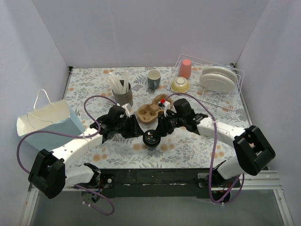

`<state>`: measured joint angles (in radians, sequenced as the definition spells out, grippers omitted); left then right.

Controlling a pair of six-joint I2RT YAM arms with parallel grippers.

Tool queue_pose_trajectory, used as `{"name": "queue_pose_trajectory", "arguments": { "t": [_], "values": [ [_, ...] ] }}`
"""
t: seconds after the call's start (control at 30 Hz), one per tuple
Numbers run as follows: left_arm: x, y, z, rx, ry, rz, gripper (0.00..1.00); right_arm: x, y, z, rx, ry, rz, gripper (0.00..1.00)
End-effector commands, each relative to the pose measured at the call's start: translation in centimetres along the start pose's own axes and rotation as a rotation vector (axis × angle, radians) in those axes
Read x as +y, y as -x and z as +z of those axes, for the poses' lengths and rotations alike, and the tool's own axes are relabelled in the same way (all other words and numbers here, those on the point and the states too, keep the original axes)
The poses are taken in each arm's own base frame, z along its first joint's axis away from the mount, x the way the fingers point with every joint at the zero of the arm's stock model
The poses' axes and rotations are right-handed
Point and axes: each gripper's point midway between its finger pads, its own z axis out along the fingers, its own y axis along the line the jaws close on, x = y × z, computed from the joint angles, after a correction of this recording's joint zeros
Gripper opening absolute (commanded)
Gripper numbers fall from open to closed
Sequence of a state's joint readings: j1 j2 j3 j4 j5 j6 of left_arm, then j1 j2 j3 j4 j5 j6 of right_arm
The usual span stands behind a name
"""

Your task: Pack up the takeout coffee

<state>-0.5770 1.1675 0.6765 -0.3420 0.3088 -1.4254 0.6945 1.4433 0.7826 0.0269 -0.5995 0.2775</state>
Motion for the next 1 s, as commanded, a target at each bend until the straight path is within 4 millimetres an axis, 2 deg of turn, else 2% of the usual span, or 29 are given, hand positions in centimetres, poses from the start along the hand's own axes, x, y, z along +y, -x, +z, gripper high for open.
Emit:
{"name": "queue_pose_trajectory", "arguments": {
  "t": [0.0, 0.17, 0.2, 0.5, 0.77, 0.9, 0.97],
  "values": [
    [-0.1, 2.2, -0.8, -0.067, 0.045, 0.043, 0.42, -1.8, -4.1, 0.1, 0.166, -0.044, -0.008, 0.37],
    [-0.6, 3.8, -2.1, -0.121, 0.073, 0.080, 0.47, -1.4, -3.1, 0.0, 0.162, -0.037, -0.024, 0.42],
    [-0.9, 3.8, -2.2, -0.120, 0.064, 0.086, 0.47, -1.5, -3.0, -0.1, 0.163, -0.038, -0.023, 0.46],
    [0.6, 1.8, -0.4, -0.053, 0.059, 0.054, 0.47, -0.1, 0.0, -0.6, 0.103, -0.006, -0.009, 0.69],
    [0.7, 1.2, -0.3, -0.046, 0.040, 0.039, 0.47, 0.7, 2.1, -1.5, 0.045, 0.015, 0.008, 0.76],
    [1.0, 1.0, -0.3, -0.050, 0.045, 0.033, 0.47, 1.2, 2.4, -1.7, 0.022, 0.024, 0.046, 0.85],
    [0.9, 1.2, -0.5, -0.059, 0.042, 0.033, 0.47, 1.5, 2.4, -1.9, 0.005, 0.018, 0.095, 0.86]
  ]
}}
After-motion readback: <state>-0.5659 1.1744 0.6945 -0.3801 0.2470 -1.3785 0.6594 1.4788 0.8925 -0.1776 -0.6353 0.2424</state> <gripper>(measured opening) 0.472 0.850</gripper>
